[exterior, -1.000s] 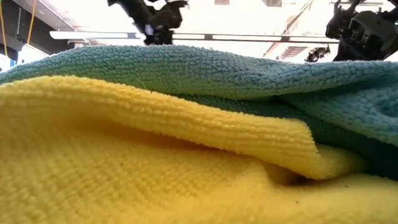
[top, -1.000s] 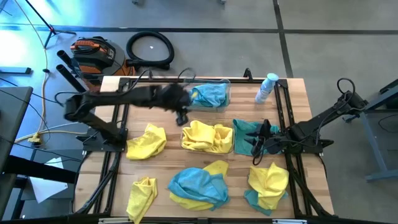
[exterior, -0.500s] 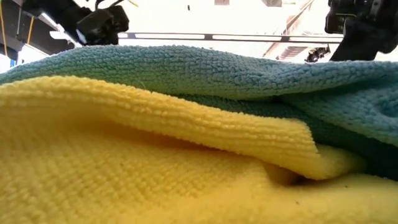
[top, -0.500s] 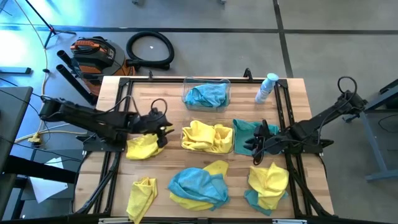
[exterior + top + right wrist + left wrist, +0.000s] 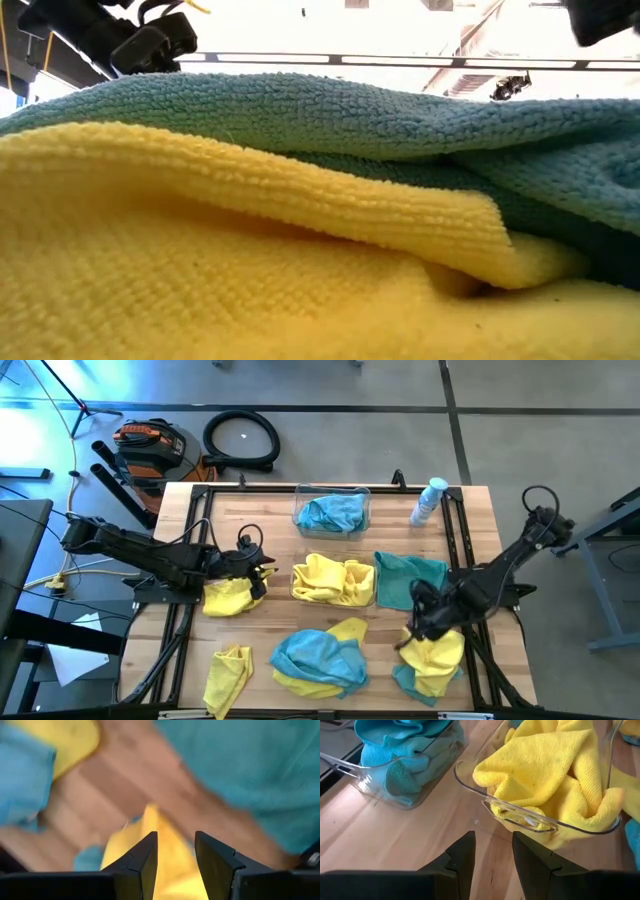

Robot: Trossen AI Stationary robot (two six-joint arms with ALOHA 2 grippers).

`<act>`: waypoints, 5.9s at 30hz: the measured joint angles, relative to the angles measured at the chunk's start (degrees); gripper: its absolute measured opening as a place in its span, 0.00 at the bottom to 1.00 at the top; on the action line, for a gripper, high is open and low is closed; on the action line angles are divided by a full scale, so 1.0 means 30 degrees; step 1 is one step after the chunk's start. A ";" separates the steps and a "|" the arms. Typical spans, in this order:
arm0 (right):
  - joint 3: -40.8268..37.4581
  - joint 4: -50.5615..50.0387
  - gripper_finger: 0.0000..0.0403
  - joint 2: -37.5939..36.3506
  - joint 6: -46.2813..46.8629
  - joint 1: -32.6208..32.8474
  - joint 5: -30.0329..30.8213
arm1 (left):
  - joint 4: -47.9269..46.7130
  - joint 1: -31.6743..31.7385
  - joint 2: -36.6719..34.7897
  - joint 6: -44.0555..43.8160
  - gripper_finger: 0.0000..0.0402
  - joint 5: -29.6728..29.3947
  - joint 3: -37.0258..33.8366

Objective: Sort microfiber towel by color & place in baskets
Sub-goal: Put the yellow towel into the bottom transparent bin

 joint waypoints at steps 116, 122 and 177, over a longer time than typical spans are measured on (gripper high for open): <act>1.9280 -0.3569 0.00 0.8565 -2.1434 -0.8319 1.0517 | 0.0863 0.0015 0.0007 0.0663 0.29 0.0036 0.0007; 1.9280 -0.8001 0.00 1.0641 -1.8124 -0.7802 0.9783 | 0.0866 0.0010 0.0007 0.0663 0.29 0.0036 0.0007; 0.4210 1.0513 0.31 0.6654 -2.2828 -1.2732 -0.2196 | 0.0667 0.0013 0.0022 -0.0182 0.29 0.0452 0.0015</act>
